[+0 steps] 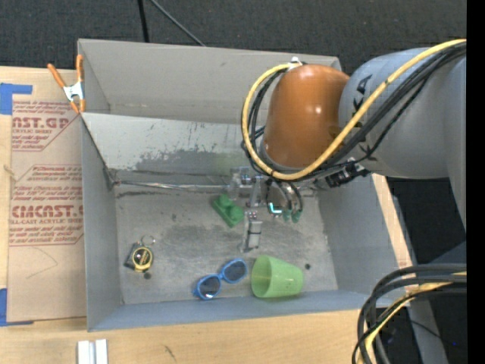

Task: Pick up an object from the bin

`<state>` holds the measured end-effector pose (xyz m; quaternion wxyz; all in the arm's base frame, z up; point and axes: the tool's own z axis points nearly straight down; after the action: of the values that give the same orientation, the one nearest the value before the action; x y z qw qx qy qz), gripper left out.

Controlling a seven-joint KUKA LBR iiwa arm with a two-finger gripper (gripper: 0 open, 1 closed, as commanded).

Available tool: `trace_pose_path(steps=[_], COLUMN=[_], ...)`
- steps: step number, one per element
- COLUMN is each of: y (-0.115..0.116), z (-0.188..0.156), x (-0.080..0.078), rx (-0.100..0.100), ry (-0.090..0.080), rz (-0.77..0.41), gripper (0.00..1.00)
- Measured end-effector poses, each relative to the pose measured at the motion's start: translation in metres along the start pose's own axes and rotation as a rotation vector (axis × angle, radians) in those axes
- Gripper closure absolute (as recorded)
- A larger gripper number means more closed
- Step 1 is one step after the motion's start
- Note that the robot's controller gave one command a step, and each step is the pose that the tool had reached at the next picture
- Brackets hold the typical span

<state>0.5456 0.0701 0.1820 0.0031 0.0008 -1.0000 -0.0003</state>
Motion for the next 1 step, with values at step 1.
trace_pose_path(steps=[1], y=[0.0220], z=[0.0868], x=[0.0390], rx=[0.000], ry=[0.000], rz=[-0.482], gripper=[0.00])
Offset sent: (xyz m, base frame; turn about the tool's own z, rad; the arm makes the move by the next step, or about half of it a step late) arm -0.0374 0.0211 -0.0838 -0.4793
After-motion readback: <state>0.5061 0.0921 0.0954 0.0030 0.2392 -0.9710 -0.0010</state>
